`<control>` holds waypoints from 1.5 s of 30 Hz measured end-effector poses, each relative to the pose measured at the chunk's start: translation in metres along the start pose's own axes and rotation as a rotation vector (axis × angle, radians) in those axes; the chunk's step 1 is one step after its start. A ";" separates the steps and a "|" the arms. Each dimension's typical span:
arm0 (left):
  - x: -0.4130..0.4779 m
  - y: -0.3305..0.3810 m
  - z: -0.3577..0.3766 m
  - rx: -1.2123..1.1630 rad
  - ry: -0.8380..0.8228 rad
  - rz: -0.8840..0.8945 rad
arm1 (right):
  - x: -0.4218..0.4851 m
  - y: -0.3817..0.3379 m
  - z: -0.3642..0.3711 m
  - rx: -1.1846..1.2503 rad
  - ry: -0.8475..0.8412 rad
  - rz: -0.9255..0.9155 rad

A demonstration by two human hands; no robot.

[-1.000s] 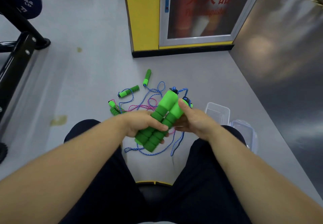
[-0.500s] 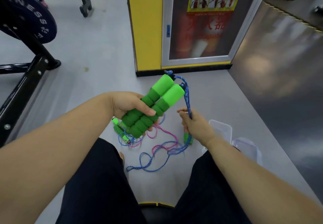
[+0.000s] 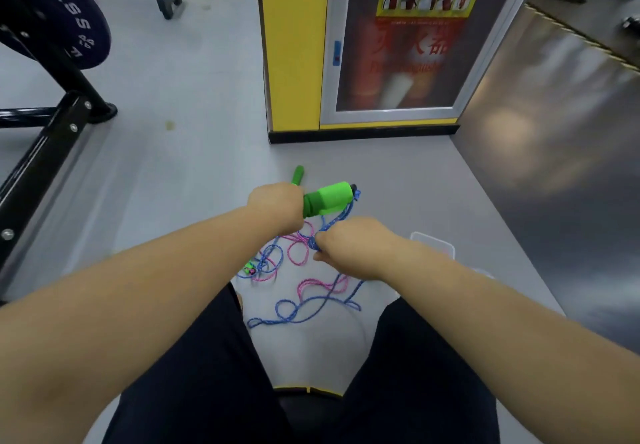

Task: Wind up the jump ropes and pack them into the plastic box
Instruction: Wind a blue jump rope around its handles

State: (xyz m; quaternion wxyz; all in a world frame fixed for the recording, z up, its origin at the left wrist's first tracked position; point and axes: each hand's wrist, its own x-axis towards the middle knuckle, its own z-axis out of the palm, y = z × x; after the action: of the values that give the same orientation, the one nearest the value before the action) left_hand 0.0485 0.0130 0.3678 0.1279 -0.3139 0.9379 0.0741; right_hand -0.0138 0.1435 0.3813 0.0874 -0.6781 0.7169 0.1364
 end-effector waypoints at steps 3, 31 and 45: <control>0.003 0.003 0.001 -0.075 -0.047 -0.003 | 0.003 0.005 -0.010 0.086 -0.012 -0.021; 0.000 -0.049 -0.044 -0.566 -0.675 0.064 | -0.003 0.054 0.041 1.621 0.294 0.268; -0.009 -0.077 -0.033 -0.842 -0.935 0.070 | 0.000 0.058 0.051 0.934 0.770 0.019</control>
State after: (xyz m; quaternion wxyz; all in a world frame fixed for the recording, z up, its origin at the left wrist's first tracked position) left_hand 0.0952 -0.0501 0.3972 0.3872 -0.2411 0.6829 0.5706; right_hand -0.0749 0.1620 0.3378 0.1086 -0.5624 0.6870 -0.4472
